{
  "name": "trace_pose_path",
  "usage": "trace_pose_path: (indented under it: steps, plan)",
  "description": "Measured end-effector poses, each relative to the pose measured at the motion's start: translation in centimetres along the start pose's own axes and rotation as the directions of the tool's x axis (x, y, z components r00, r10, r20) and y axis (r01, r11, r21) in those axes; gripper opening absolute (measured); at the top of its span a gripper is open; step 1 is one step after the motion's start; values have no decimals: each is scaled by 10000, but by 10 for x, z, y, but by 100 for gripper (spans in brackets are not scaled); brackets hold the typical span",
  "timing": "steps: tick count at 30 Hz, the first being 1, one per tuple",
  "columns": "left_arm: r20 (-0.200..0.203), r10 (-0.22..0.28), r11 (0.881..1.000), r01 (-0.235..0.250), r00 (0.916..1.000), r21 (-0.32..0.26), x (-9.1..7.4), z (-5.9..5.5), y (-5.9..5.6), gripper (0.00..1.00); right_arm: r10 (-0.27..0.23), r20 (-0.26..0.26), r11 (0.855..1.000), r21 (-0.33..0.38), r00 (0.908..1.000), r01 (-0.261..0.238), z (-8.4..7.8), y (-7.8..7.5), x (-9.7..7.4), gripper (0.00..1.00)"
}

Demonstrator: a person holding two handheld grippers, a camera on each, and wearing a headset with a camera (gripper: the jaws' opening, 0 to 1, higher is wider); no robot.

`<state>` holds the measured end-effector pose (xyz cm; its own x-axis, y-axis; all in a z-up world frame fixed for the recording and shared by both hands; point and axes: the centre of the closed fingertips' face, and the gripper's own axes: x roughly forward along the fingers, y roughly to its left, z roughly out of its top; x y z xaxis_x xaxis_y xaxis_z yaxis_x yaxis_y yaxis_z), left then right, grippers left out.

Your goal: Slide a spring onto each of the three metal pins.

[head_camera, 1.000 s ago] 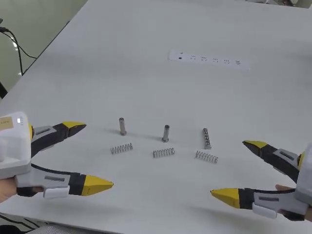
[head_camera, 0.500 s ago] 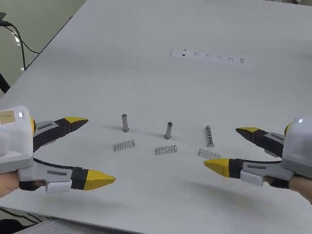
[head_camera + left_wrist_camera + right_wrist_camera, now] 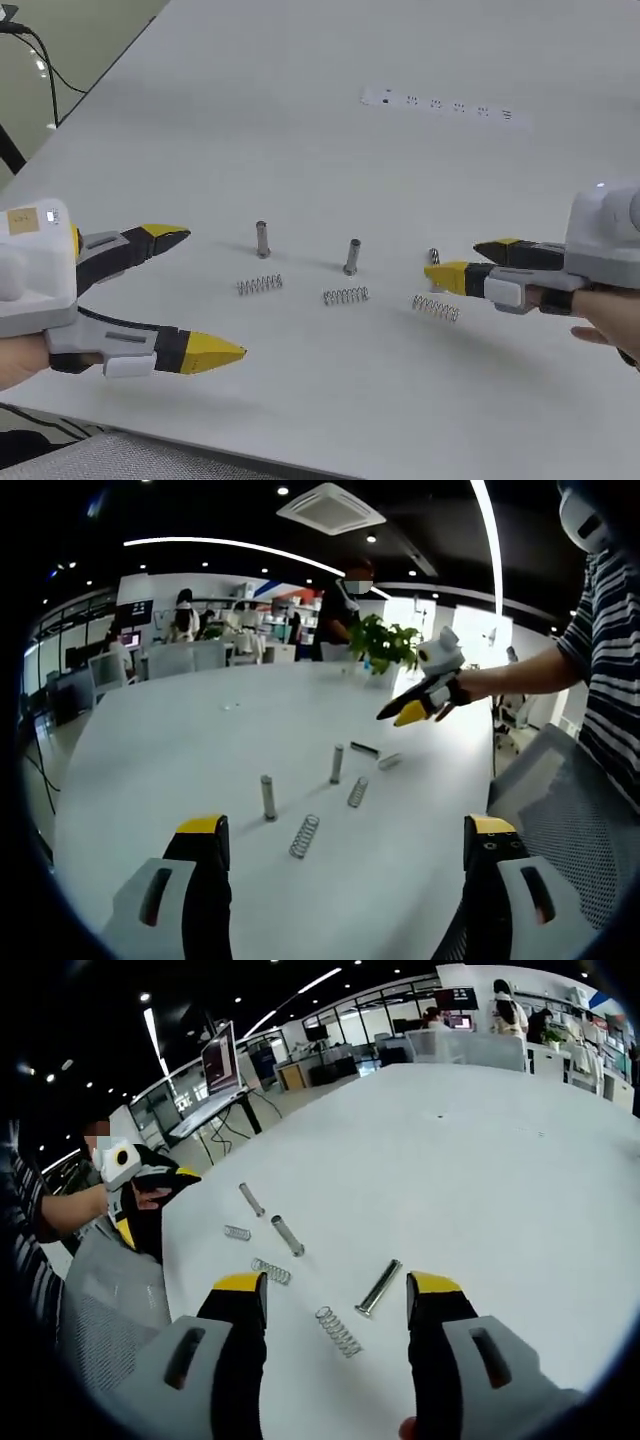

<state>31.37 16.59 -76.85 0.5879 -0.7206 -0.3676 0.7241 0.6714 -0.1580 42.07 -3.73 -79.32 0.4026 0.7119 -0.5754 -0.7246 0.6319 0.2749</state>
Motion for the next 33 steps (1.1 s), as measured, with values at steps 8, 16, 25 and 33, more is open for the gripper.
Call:
trace_pose_path:
  steps: [8,16,25,33]
  plan:
    - [19,47,9999,-47,10000,-137,-1,-4,0,96,-697,-855,9940,780,9939,765,2,-23,16,42]
    - [31,91,9997,-90,10000,-242,-2,-7,3,95,-1142,-1835,9859,1001,9764,1341,-5,-34,32,27]
    - [-13,33,9995,-34,10000,-318,-2,-10,3,94,-1555,-2565,9713,1364,9540,1950,-16,-44,43,24]
    - [53,71,9991,-68,10000,-412,-4,-10,3,93,-1740,-2832,9634,1497,9432,2226,-24,-47,49,19]
